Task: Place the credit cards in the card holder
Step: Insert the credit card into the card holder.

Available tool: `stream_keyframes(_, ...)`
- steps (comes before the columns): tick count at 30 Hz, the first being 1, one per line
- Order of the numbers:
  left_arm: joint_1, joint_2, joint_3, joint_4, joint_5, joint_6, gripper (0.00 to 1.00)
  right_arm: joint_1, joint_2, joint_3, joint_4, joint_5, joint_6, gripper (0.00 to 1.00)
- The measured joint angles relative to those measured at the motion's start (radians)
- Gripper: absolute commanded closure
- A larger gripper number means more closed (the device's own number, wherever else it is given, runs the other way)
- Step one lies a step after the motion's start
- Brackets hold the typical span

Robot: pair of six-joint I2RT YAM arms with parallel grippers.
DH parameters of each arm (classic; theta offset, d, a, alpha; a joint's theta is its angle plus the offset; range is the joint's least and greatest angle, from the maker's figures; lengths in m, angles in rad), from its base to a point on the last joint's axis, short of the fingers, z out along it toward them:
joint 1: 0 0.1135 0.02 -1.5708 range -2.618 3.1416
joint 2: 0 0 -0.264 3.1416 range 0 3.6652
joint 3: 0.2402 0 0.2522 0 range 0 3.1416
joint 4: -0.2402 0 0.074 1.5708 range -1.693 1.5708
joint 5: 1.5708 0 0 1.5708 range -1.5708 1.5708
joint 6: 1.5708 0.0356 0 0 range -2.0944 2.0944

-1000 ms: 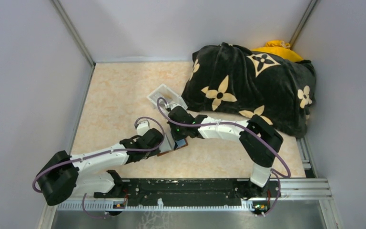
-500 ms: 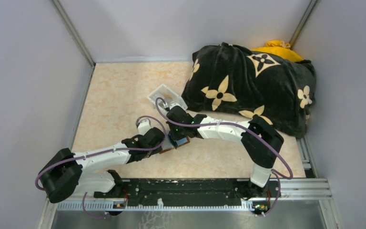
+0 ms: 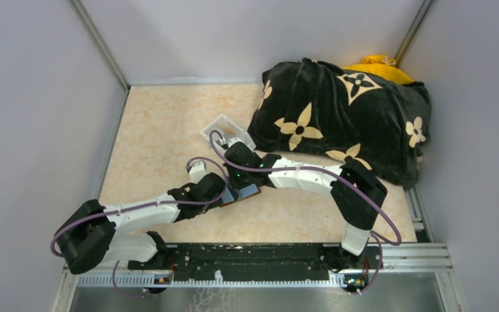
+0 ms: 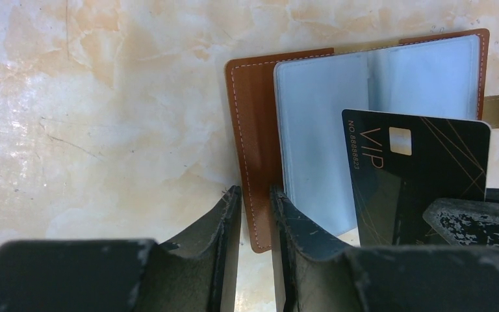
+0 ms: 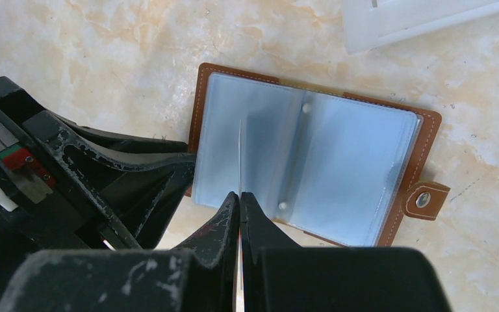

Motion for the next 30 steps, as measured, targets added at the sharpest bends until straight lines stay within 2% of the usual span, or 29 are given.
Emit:
stream_keyframes(8, 0.000, -0.007, -0.001, -0.008, -0.001, -0.004, 0.70, 0.000, 0.001, 0.000, 0.002, 0.000, 0.000, 1.00)
stream_keyframes(22, 0.000, -0.126, -0.016, -0.213, 0.005, -0.024, 0.70, -0.007, -0.002, 0.000, 0.005, -0.009, 0.000, 1.00)
stream_keyframes(30, 0.000, -0.087, 0.090, -0.246, 0.021, 0.013, 0.70, -0.079, -0.076, -0.058, 0.065, -0.075, 0.001, 1.00)
